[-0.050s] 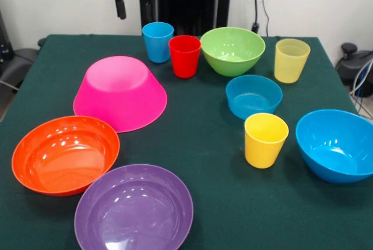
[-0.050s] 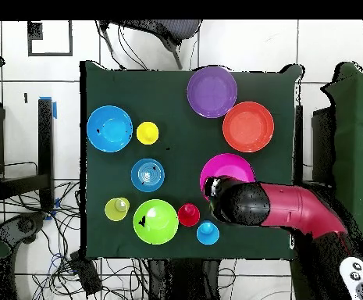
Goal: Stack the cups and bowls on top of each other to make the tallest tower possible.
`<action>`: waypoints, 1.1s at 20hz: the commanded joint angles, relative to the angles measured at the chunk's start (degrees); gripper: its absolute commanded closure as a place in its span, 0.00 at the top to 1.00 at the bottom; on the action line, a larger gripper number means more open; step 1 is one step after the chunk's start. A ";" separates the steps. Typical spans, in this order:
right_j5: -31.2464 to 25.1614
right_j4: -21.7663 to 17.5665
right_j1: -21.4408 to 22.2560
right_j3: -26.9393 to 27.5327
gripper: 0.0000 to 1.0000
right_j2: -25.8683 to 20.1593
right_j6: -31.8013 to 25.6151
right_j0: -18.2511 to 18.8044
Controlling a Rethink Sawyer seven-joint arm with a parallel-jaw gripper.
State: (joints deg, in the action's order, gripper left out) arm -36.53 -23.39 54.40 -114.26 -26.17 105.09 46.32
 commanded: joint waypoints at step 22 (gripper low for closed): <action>7.34 -22.57 -10.72 -6.85 1.00 -0.72 -2.94 -1.98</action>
State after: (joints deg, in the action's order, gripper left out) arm -31.37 -41.80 45.55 -118.94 -28.07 102.72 45.46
